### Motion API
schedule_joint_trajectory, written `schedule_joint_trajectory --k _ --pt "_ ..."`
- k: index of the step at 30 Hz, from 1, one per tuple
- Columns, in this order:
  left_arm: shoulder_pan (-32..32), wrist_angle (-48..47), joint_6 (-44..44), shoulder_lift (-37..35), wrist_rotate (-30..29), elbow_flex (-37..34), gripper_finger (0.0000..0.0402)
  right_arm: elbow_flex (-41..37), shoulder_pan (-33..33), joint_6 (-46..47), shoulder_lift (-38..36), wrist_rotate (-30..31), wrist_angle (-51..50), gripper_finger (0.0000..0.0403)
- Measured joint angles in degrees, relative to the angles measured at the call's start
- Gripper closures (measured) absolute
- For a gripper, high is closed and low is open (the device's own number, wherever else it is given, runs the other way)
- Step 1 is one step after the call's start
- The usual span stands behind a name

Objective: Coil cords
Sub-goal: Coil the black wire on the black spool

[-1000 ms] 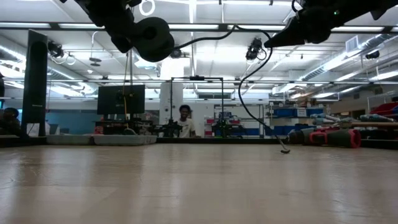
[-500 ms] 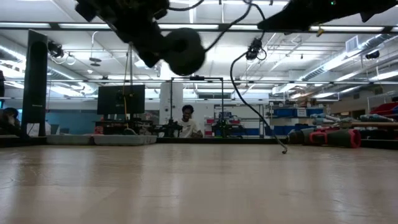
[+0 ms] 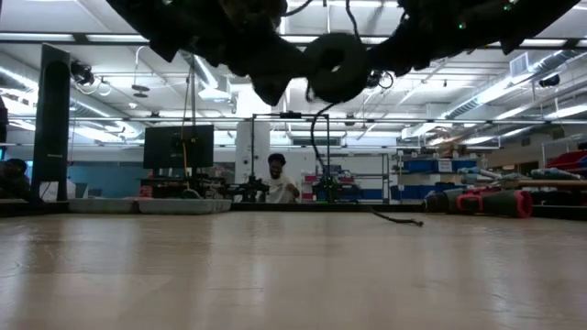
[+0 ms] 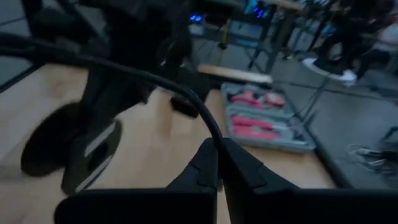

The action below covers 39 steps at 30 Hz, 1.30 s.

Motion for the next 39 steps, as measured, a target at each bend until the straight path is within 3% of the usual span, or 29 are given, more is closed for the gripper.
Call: schedule_joint_trajectory --k 8,14,21,32,39 --pt "0.02 8.23 0.30 1.44 5.72 0.02 0.0401 0.00 0.44 -3.50 5.77 -4.54 7.63 0.0399" --pt "0.02 8.90 1.31 1.71 5.88 0.04 0.0401 0.00 0.47 -4.33 8.30 -7.26 8.22 0.0399" --pt "0.02 4.85 0.26 1.68 5.51 0.04 0.0401 -0.02 1.72 -7.18 5.29 -5.88 6.98 0.0399" --pt "0.15 -3.09 2.97 -0.18 -0.62 0.04 0.0401 0.00 8.18 -14.25 2.72 -10.35 0.44 0.0399" --pt "0.15 -5.95 4.26 -2.39 -0.54 0.09 0.0401 -0.02 11.48 -14.72 -2.07 -1.91 -11.75 0.0399"
